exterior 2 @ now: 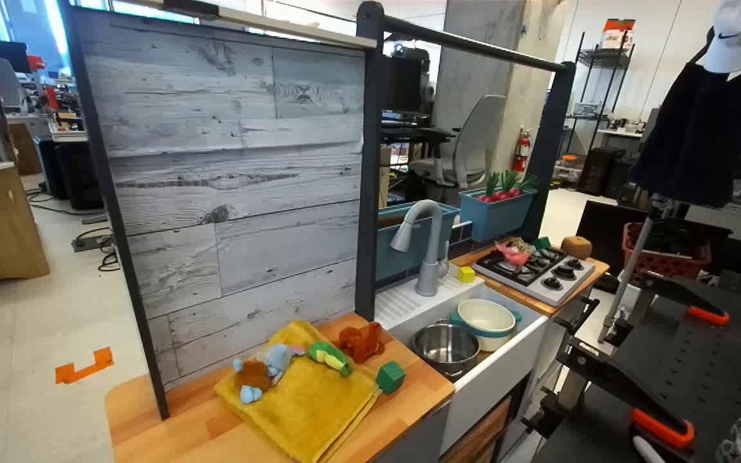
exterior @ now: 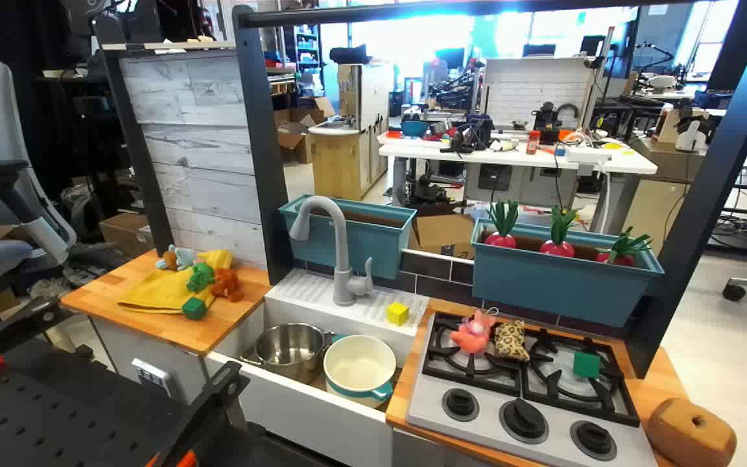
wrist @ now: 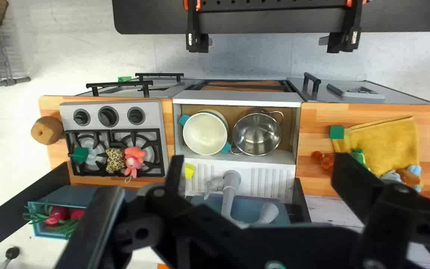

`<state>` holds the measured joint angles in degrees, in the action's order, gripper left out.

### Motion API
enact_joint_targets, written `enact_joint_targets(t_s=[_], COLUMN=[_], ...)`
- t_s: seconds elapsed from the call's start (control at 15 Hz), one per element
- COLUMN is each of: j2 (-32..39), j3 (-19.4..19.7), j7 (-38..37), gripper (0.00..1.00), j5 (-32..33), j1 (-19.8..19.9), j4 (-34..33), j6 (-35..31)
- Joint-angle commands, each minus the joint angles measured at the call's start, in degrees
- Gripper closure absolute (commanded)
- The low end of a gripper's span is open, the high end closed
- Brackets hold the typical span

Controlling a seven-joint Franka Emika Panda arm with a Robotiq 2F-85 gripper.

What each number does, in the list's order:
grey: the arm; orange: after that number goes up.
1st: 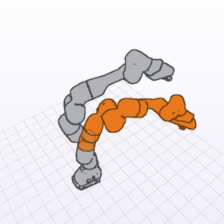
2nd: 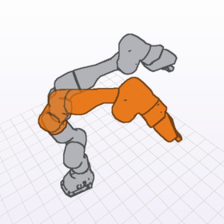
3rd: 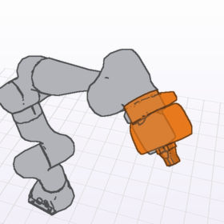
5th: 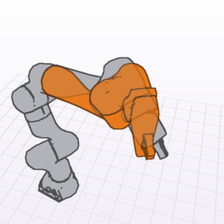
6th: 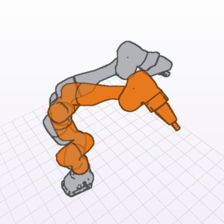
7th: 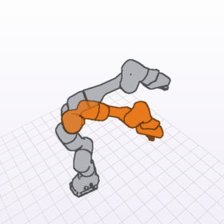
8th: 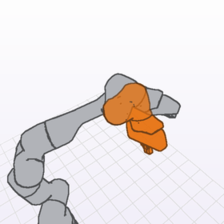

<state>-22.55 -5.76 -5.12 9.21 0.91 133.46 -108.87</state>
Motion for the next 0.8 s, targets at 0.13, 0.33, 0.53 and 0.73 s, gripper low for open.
enact_joint_targets(t_s=[0.13, 0.33, 0.53, 0.73], j2=[0.0, 0.0, 8.3, 18.4], j3=[0.7, 0.7, 1.5, 2.4], j7=[-0.2, -0.2, -0.5, -1.2], gripper=[0.00, 0.00, 0.00, 0.00], j5=[0.3, 0.3, -2.3, -6.2], j1=[-0.8, -0.8, -0.6, -0.5], j4=[-0.3, -0.3, -6.2, -12.5], j6=[0.2, 0.2, -0.7, -0.1])
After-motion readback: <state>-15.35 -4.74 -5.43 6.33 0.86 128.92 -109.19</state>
